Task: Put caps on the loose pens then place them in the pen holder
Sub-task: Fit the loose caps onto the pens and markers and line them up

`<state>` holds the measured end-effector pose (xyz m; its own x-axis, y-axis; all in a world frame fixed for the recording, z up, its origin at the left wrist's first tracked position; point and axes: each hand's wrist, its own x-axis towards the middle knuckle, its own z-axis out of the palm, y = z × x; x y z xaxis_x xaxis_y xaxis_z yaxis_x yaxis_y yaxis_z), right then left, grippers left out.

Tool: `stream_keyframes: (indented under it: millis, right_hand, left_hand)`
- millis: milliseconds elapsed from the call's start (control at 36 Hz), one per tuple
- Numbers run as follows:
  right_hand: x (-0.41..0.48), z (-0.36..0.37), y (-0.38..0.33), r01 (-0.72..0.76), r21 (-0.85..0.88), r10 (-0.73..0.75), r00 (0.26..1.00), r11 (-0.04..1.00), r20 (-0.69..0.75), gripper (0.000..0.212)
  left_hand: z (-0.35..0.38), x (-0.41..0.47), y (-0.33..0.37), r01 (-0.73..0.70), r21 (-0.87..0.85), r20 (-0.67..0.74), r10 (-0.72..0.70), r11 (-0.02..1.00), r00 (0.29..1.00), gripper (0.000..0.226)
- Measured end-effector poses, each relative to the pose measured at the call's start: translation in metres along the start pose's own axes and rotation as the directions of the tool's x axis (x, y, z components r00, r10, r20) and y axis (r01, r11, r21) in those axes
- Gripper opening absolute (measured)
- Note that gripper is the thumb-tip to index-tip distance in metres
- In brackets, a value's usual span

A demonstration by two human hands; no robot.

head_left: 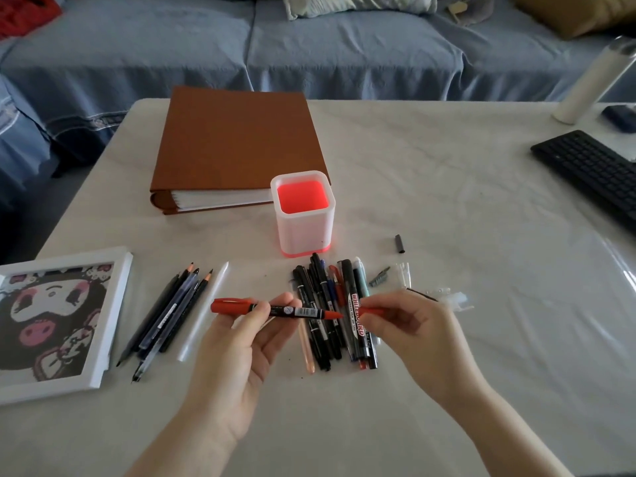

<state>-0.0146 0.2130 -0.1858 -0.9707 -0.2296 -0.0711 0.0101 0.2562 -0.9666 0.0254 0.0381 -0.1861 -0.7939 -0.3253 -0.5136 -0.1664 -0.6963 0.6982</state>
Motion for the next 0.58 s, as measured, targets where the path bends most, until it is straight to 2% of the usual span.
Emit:
stream_keyframes:
  millis: [194,278,361,472,583]
  right_hand:
    - [-0.004,0.004,-0.005,-0.015,0.064,0.014,1.0,0.998,0.018,0.033]
    - [-0.006,0.005,-0.005,-0.024,0.099,0.022,1.0,0.995,0.018,0.031]
    - [-0.006,-0.001,-0.005,-0.035,0.13,0.03,0.998,0.991,0.047,0.028]
    - [-0.007,-0.01,-0.005,-0.003,0.081,-0.006,0.994,0.997,0.11,0.026]
    - [-0.005,-0.016,-0.001,0.087,-0.089,-0.069,0.979,0.992,0.19,0.023]
  left_hand:
    - [0.008,-0.009,-0.004,0.004,0.015,0.049,-0.004,1.0,0.999,0.008]
    - [0.007,-0.014,-0.005,0.006,0.097,0.101,-0.015,0.995,0.995,0.004]
    - [-0.001,-0.013,0.001,0.03,0.268,0.11,-0.062,0.963,0.992,0.006]
    - [-0.01,-0.009,0.013,0.008,0.591,0.153,-0.121,0.807,0.981,0.018]
    - [-0.01,-0.011,0.015,-0.185,0.764,0.306,-0.094,0.619,0.948,0.028]
